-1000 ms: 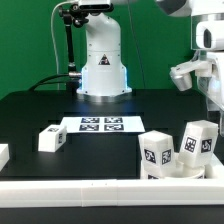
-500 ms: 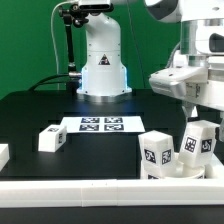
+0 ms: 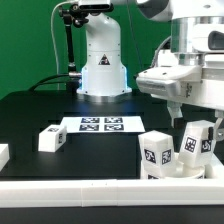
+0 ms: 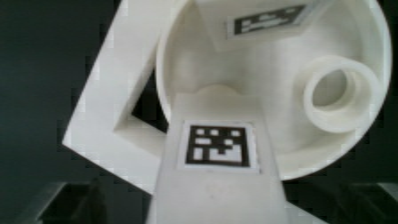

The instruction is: Assemble stool

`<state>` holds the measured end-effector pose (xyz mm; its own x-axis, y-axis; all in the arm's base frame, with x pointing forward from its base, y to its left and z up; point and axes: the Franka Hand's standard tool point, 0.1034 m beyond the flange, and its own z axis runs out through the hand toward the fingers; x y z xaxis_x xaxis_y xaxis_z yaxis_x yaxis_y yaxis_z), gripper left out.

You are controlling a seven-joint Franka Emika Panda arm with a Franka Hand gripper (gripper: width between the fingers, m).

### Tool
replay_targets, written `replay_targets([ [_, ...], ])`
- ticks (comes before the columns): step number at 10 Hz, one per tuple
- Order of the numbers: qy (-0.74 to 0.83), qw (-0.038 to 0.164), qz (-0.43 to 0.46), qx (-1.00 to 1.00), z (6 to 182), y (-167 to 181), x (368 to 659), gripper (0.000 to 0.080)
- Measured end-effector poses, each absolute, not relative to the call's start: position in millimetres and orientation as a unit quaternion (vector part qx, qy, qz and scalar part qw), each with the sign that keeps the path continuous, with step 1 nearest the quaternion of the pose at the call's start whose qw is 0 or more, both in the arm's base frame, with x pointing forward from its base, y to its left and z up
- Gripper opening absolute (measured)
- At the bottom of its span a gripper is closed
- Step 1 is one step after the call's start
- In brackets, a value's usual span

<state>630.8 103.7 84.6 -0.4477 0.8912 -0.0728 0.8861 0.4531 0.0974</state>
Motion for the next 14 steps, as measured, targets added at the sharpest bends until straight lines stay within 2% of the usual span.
replay_targets([
  [1, 0.849, 0.057, 0.022, 0.525, 84.8, 101.7, 631.6, 0.0649],
  [2, 0.847, 0.054, 0.02, 0.528, 82.8, 100.7, 630.0, 0.0553],
  [3, 0.847, 0.054, 0.019, 0.528, 82.5, 100.5, 629.9, 0.0553],
  [4, 0.847, 0.054, 0.019, 0.528, 82.4, 100.2, 629.9, 0.0333],
  [8, 0.834, 0.052, 0.019, 0.55, 82.3, 99.2, 629.7, 0.0336],
  [14, 0.649, 0.015, -0.023, 0.761, 80.9, 97.5, 629.8, 0.0337],
])
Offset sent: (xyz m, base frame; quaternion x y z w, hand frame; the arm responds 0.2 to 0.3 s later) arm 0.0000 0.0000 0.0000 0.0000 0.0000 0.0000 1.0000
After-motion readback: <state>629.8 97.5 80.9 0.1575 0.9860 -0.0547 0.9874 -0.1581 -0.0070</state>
